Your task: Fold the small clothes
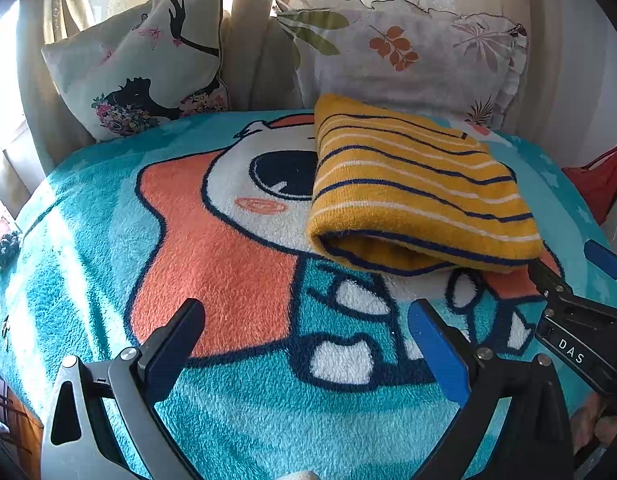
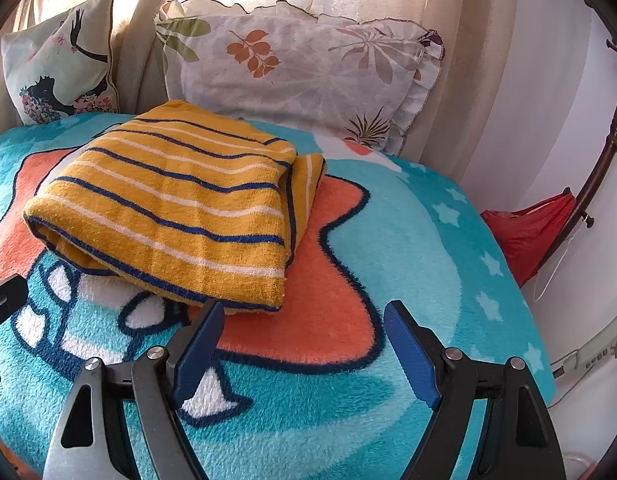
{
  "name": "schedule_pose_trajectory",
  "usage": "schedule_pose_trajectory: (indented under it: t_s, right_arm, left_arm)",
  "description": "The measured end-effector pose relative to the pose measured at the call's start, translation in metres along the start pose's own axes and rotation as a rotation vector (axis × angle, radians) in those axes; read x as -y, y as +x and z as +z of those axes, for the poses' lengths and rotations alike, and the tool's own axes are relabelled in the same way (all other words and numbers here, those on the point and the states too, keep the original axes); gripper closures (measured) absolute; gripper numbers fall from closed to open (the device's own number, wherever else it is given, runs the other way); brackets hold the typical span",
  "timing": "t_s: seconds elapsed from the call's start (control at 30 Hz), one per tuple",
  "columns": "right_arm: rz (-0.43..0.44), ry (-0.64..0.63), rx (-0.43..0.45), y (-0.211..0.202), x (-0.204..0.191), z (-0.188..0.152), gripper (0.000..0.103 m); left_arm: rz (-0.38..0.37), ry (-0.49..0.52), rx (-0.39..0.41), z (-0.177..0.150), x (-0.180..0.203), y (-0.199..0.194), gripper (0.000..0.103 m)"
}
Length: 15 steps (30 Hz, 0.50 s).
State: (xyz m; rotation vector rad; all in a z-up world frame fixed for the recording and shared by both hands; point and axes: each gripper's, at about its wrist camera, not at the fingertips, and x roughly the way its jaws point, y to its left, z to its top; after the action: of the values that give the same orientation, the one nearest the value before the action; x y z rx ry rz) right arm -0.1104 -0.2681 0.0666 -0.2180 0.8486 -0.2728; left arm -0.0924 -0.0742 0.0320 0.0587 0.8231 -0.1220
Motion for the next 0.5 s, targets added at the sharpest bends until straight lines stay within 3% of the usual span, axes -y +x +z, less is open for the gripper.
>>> schedule_pose_trajectory:
  t_s: [0.5]
  right_arm:
    - [0.023, -0.018, -0.001, -0.004, -0.012, 0.002, 0.017]
  left_arm:
    - [-0.003, -0.034, -0.016, -0.002, -0.013, 0.003, 0.002]
